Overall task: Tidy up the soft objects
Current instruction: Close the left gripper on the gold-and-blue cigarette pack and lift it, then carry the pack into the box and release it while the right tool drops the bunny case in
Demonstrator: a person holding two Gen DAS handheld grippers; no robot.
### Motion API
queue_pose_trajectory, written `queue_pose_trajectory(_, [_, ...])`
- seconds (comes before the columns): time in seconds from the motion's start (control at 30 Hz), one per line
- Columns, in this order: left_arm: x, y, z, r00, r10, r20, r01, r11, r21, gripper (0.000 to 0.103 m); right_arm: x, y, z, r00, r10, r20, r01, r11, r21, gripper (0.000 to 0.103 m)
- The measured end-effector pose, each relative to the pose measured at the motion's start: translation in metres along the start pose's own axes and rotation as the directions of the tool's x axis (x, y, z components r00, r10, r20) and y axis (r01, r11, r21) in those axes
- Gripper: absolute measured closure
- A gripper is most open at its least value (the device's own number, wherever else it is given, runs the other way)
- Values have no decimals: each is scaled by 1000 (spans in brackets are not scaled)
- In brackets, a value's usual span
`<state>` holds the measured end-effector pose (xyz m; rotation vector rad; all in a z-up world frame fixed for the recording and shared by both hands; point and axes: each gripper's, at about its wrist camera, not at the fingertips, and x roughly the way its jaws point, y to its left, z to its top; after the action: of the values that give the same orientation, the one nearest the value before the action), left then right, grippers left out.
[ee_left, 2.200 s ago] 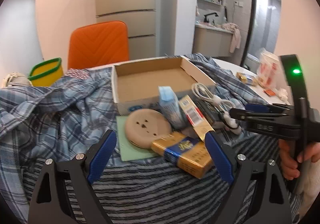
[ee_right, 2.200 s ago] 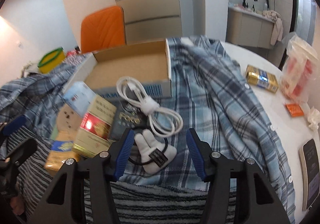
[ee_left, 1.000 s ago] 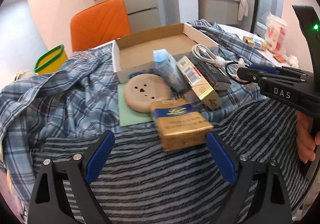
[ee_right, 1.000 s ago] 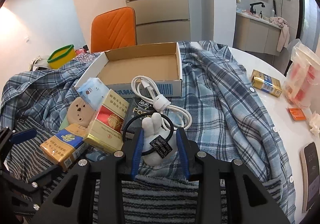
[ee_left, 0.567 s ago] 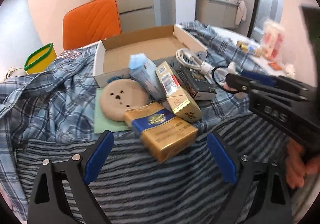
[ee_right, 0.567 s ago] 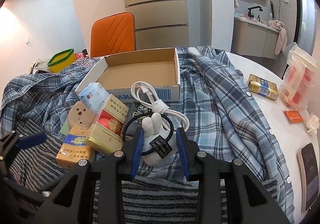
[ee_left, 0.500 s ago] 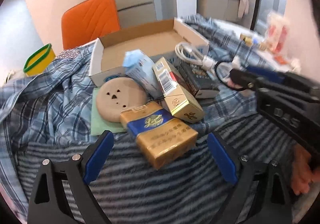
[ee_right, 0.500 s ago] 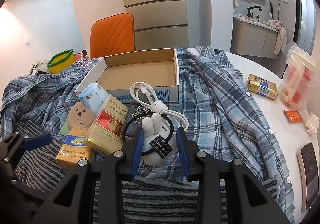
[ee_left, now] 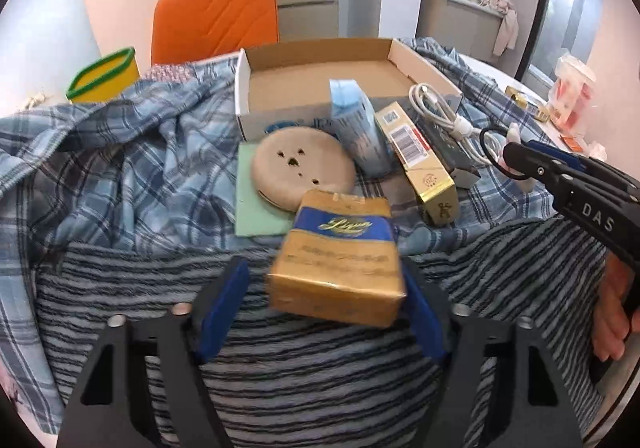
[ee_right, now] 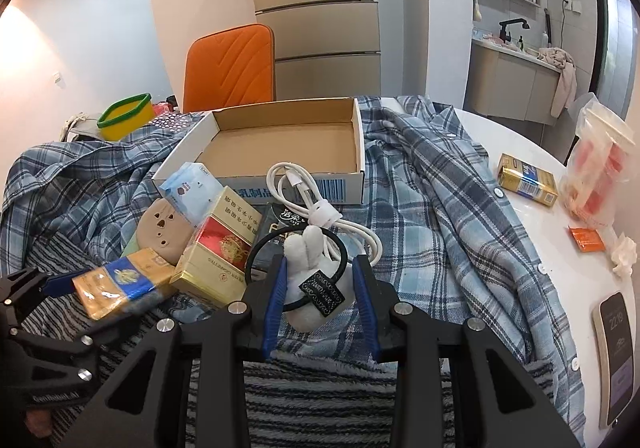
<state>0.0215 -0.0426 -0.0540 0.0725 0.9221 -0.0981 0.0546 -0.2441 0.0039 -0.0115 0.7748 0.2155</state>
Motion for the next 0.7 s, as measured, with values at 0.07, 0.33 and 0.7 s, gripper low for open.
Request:
queue_pose_trajectory(0.07, [-3, -3, -1, 1000, 18, 25, -19, 998, 53, 43, 0, -1, 0, 1000, 3, -1, -3, 1000, 1, 68])
queue_pose_trajectory(0.33, [-35, -6, -7, 981, -16, 196, -11, 991, 136, 50, 0, 6, -1, 999, 54, -2, -55, 998, -33, 68])
queue_pose_trajectory(0.7, [-106, 16, -2, 821, 54, 569, -69, 998, 5, 50, -55, 26, 0, 975, 11, 223, 11, 995, -99, 68])
